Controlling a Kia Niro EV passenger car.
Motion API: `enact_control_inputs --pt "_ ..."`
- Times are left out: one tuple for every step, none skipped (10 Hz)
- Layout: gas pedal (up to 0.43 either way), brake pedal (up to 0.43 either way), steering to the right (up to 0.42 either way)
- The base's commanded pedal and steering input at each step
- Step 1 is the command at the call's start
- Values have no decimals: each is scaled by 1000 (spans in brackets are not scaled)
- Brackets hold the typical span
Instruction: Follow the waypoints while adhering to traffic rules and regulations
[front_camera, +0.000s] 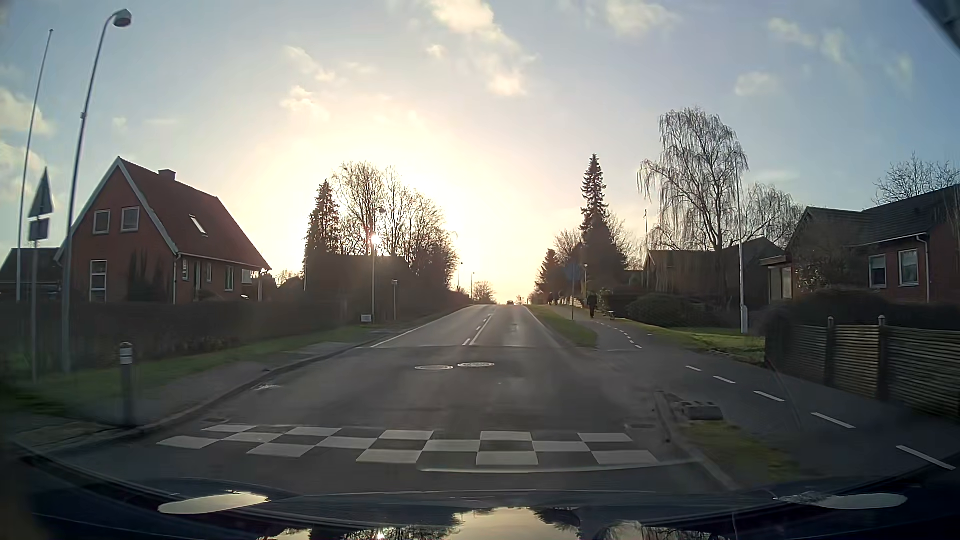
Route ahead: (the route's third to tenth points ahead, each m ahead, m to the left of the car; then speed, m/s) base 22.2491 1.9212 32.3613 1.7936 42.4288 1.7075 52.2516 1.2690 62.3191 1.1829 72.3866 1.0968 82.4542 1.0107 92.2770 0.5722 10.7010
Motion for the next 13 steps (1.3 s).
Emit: enact_control_inputs --pt "197 0 5" --pt "189 0 6" --pt "189 0 6" --pt "189 0 7" --pt "189 0 7" --pt "189 0 7" --pt "209 0 7" --pt "209 0 8" --pt "209 0 8" --pt "209 0 5" --pt "220 0 6" --pt "220 0 7" --pt "209 0 7"
